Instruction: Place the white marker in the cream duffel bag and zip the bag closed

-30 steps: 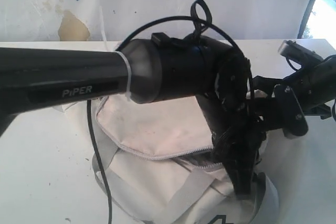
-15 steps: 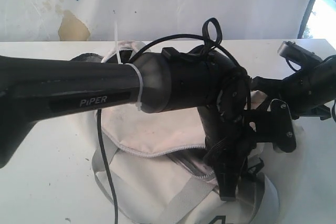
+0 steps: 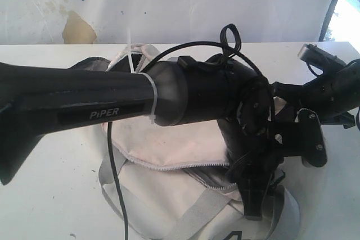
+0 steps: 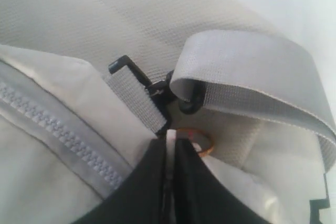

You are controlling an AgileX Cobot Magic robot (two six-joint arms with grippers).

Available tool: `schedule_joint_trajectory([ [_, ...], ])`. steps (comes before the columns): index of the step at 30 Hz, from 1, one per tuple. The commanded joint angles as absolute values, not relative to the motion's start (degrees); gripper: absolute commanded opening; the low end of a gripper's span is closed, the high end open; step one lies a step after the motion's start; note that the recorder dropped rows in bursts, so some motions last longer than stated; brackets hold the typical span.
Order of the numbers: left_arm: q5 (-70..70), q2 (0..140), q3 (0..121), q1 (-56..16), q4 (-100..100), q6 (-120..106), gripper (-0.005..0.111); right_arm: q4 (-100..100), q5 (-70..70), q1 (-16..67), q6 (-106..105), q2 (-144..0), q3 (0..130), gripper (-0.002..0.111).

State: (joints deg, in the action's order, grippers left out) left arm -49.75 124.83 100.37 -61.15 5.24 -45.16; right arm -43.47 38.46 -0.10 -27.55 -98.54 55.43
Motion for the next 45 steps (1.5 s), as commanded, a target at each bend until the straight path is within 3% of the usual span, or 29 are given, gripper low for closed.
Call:
schedule_joint_trajectory([
  [1,-50.7,125.35,100.45,-61.41,7.31,-45.03,0.0,-42.52,39.32,-0.6,-28.04,-98.45,55.36,0.0],
  [18,-51.25,116.9,101.38,-59.42,13.07,-32.88,0.0,-41.68,38.75,-0.6,-28.04,-98.45,55.36,0.0],
  [25,-58.91,115.95,101.38,-57.31,18.39,-26.0,0.0,-41.31,38.75,-0.6,-28.04,-98.45,55.36,0.0],
  [45,-68.66,110.3,100.04,-57.31,9.32,-17.85,0.0,-41.68,39.51,-4.61,-25.05,-98.45,55.36,0.0],
])
